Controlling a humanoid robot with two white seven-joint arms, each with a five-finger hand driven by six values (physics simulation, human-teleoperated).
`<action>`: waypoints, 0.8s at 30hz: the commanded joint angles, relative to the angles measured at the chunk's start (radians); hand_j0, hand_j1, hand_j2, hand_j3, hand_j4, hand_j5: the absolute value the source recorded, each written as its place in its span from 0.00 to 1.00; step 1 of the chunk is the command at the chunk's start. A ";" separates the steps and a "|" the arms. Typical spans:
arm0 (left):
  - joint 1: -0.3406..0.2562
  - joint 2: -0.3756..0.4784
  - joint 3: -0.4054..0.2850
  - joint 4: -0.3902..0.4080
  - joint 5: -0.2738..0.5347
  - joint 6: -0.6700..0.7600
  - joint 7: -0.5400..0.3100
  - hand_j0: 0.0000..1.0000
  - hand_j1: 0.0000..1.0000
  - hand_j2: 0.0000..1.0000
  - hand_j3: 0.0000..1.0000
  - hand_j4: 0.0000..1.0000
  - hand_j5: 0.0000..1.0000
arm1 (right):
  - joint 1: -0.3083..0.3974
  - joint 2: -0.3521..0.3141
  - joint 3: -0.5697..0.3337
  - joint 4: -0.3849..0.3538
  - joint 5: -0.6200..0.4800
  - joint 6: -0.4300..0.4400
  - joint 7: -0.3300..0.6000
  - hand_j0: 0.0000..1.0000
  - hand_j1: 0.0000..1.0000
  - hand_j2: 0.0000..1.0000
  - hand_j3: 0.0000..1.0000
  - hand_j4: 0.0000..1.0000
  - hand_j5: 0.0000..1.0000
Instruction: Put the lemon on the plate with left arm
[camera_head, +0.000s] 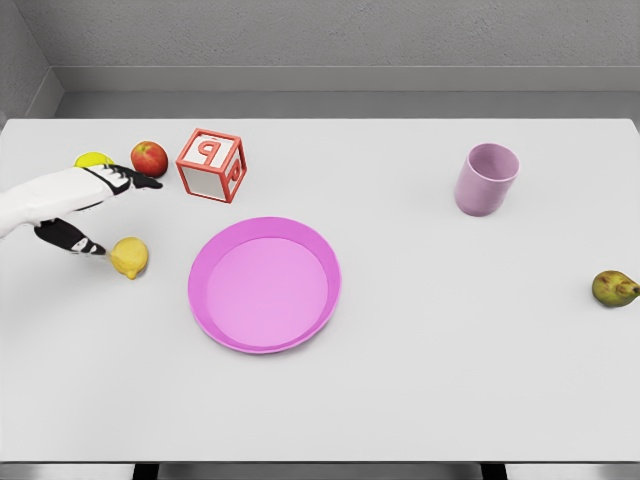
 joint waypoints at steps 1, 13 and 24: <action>-0.009 0.015 -0.037 -0.003 -0.068 0.002 0.000 1.00 1.00 1.00 1.00 1.00 1.00 | 0.000 0.000 0.000 0.000 0.000 0.000 0.000 1.00 1.00 1.00 1.00 1.00 1.00; -0.138 0.027 -0.195 -0.021 -0.278 0.002 0.000 1.00 1.00 1.00 1.00 1.00 1.00 | 0.000 0.000 0.000 0.000 0.000 0.000 0.000 1.00 1.00 1.00 1.00 1.00 1.00; -0.163 0.024 -0.273 -0.080 -0.367 0.002 0.000 1.00 1.00 1.00 1.00 1.00 1.00 | 0.000 0.000 0.000 0.000 0.000 0.000 0.000 1.00 1.00 1.00 1.00 1.00 1.00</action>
